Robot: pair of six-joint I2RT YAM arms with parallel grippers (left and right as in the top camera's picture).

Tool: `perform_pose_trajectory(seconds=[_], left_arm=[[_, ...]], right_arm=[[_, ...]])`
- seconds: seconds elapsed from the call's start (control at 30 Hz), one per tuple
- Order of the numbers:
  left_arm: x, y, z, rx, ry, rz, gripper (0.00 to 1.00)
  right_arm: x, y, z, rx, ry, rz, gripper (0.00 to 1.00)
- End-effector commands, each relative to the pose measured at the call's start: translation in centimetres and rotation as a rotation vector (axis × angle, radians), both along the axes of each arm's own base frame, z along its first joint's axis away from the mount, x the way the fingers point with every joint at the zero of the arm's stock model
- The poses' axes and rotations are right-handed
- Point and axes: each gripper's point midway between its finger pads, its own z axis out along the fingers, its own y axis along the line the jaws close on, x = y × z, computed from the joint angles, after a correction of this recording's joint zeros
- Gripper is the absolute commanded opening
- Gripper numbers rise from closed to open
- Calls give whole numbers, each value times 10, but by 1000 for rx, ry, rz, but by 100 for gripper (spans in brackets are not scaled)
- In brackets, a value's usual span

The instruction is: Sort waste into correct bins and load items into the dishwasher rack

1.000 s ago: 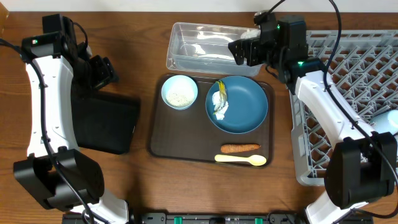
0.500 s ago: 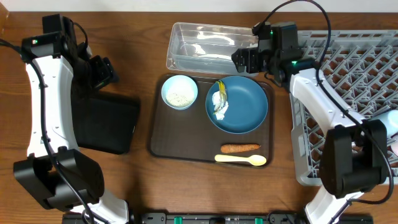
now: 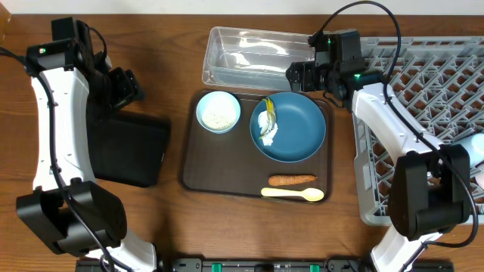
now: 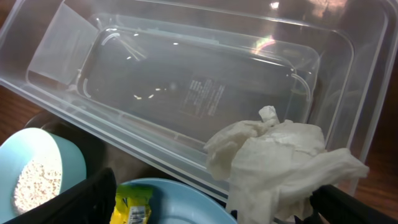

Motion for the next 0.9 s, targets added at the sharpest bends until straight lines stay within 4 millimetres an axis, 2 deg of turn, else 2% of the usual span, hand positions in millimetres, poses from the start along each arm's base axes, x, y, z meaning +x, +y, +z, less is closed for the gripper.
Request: perform_pose_trajectory(seconds=[0.0, 0.33, 0.63, 0.87], left_arm=[[-3, 1, -2, 6, 9, -7, 76], [-3, 1, -2, 6, 9, -7, 76], [-3, 1, -2, 6, 9, -7, 76], [-3, 1, -2, 6, 9, -7, 76]], right_arm=[[4, -2, 3, -11, -11, -7, 85], [4, -4, 22, -5, -50, -10, 86], [-4, -16, 10, -62, 6, -46, 83], [-6, -16, 9, -70, 8, -38, 82]])
